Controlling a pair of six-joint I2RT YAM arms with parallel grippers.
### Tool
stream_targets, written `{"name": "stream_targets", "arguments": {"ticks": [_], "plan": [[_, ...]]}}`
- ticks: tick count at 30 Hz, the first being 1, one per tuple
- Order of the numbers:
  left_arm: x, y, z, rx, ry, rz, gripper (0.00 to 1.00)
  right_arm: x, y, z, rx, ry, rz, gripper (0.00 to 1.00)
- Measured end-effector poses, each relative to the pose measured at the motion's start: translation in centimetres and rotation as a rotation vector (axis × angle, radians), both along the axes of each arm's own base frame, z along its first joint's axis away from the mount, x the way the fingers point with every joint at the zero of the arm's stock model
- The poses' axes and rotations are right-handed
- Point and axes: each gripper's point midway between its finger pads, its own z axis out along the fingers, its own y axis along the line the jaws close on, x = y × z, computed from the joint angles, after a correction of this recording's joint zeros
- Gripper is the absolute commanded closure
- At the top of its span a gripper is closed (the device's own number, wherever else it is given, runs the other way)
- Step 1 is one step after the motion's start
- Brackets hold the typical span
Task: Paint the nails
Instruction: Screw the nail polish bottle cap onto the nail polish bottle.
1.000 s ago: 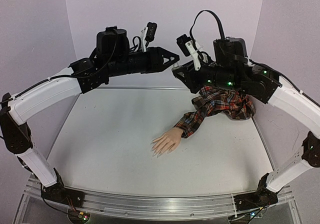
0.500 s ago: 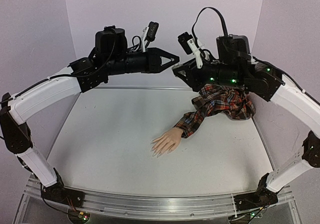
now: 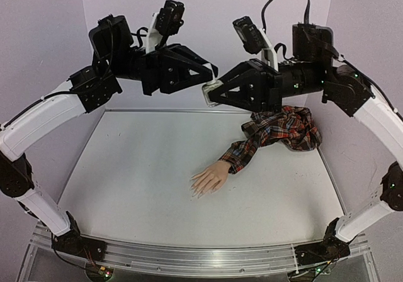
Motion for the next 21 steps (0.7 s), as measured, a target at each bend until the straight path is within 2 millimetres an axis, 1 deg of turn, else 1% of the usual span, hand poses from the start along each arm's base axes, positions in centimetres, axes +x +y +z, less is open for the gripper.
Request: {"name": "stream_targets", "arguments": {"ticks": [2,5,8,11,12,13,14,15,17,18,21], "plan": [[-1.2,0.8,0.5,-0.015,-0.037,-0.072,1.00,-1.2,0.9,0.6,0.020,0.030,0.113,1.00],[-2.1,1.9,1.1,-0.026,-0.080,-0.149,1.00,-2.0,2.1,1.4,0.043,0.049,0.236,1.00],[-2.3,2.6,1.4,-0.027,-0.104,-0.188,1.00,-2.2,2.9,1.8,0.057,0.055,0.307,1.00],[-2.2,3.0,1.3,-0.024,-0.113,-0.201,1.00,-2.2,3.2,1.7,0.061,0.056,0.327,1.00],[-2.1,3.0,1.2,-0.023,-0.113,-0.202,0.98,-2.1,3.3,1.7,0.060,0.056,0.325,1.00],[-2.1,3.0,1.2,-0.023,-0.114,-0.199,0.91,-2.1,3.3,1.6,0.061,0.053,0.321,1.00],[-1.9,3.0,1.1,-0.018,-0.109,-0.191,0.81,-2.0,3.3,1.4,0.062,0.050,0.310,1.00],[-1.8,3.0,1.0,-0.013,-0.102,-0.183,0.67,-1.9,3.2,1.2,0.062,0.047,0.298,1.00],[-1.3,2.8,0.6,0.000,-0.078,-0.145,0.49,-1.4,3.1,0.6,0.065,0.026,0.247,1.00],[-0.6,2.3,0.2,0.017,-0.045,-0.107,0.41,-1.1,3.0,0.3,0.066,0.013,0.216,1.00],[1.2,1.4,-1.1,0.051,0.016,0.006,0.27,-0.1,2.4,-1.2,0.048,-0.009,0.107,1.00]]}}
